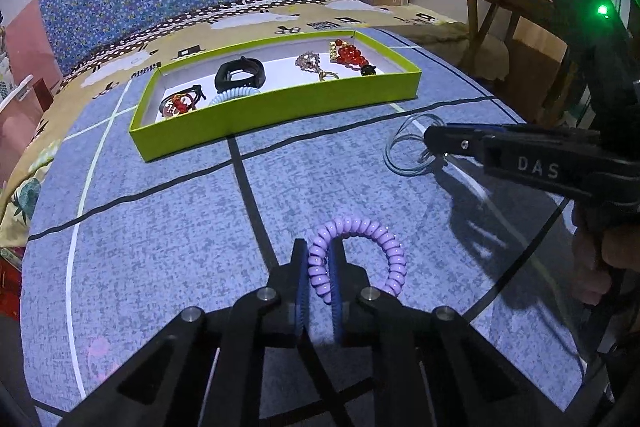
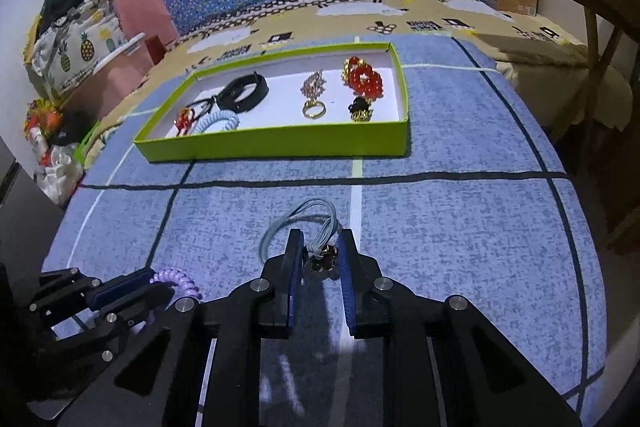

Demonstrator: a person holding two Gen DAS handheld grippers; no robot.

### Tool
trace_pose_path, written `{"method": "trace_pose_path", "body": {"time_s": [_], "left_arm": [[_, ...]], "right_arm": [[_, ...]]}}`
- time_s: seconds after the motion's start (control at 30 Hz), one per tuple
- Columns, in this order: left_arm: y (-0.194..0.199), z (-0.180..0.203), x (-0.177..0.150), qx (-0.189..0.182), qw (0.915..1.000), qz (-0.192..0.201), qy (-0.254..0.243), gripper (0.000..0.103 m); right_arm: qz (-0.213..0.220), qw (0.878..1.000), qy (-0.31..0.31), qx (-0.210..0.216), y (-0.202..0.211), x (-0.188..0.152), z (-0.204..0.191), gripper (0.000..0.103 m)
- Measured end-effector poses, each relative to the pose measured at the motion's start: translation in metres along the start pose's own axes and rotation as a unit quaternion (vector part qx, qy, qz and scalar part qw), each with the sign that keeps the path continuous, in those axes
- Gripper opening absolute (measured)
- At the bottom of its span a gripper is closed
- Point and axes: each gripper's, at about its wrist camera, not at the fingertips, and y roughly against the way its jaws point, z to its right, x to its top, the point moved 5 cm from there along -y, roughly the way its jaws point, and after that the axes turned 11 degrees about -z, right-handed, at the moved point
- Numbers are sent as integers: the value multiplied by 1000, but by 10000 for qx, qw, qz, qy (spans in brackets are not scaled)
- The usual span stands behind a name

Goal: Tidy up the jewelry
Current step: 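Carry the grey hair tie with the right tool while the left tool carries the purple coil to the box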

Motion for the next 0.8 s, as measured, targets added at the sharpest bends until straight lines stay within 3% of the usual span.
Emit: {"method": "trace_pose_path", "body": {"time_s": [0.8], "left_arm": [[31, -16, 14, -217, 9985, 443, 222, 11]], "right_arm": [[541, 9979, -6, 353, 38, 7, 2, 18]]}}
